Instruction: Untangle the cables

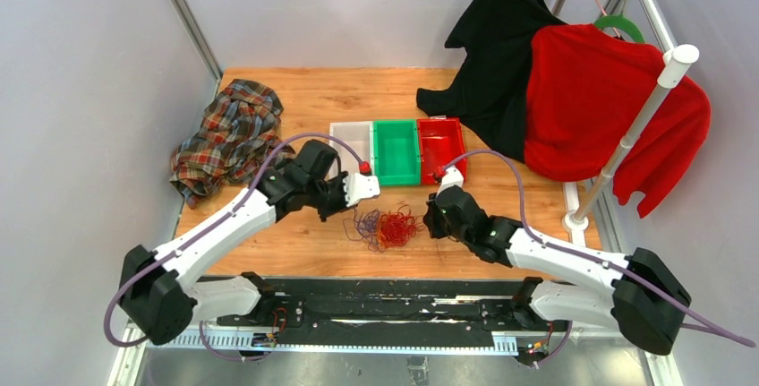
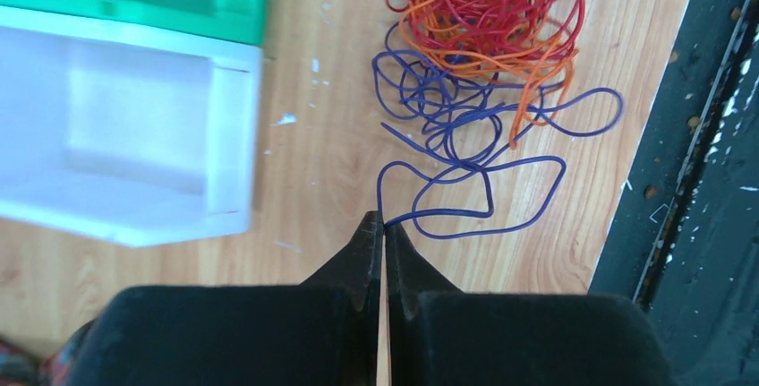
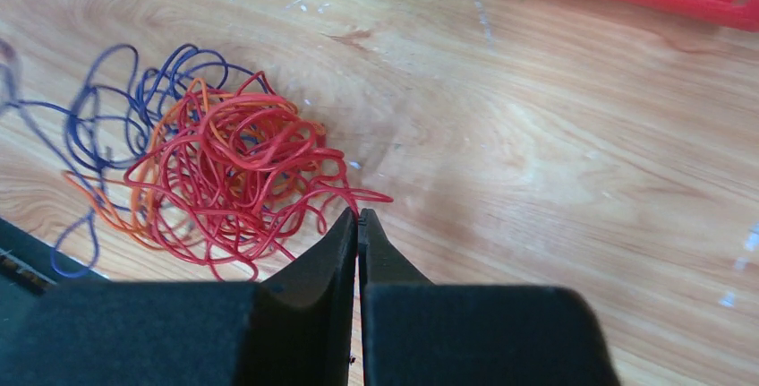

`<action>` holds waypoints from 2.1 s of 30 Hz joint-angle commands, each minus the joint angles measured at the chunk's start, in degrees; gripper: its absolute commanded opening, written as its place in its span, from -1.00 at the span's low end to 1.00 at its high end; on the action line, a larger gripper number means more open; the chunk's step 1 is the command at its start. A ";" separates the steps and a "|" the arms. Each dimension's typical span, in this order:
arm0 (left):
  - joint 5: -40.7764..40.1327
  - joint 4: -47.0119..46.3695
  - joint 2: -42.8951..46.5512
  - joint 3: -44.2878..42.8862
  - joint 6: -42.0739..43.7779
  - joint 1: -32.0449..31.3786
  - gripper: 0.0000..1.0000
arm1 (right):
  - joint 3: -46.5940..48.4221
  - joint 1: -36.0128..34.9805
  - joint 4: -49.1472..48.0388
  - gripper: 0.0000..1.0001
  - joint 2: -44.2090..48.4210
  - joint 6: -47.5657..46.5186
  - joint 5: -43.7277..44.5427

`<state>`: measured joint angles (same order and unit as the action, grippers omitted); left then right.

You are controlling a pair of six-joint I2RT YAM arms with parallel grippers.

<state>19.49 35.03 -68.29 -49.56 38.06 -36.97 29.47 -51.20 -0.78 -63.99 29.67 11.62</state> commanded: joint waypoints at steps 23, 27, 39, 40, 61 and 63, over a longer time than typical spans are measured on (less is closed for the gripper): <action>-9.46 18.63 5.97 -26.29 -26.35 -0.12 -0.99 | 24.59 -25.52 -10.50 0.42 -4.73 -18.15 18.81; -7.10 20.50 6.68 -28.01 -27.31 -0.12 -0.99 | 23.51 -25.04 -17.05 0.41 -7.66 -20.64 23.68; -0.02 23.99 9.07 -31.97 -26.22 -0.12 -0.99 | 24.75 -18.85 -21.42 0.28 -12.53 -16.97 21.99; -0.17 23.95 8.99 -32.25 -25.90 -0.12 -0.99 | 24.97 -18.85 -21.42 0.28 -12.95 -16.87 21.46; 5.34 24.33 0.02 -54.15 -27.39 -0.12 -0.99 | 18.51 -14.63 -24.58 0.26 -21.15 -5.60 15.03; 5.43 24.83 -1.29 -57.55 -27.93 -0.13 -0.99 | 17.09 -14.27 -24.79 0.24 -22.23 -4.65 14.96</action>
<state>23.99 60.16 -67.94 -100.99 11.73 -36.93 49.87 -66.67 -24.32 -83.92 21.12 27.73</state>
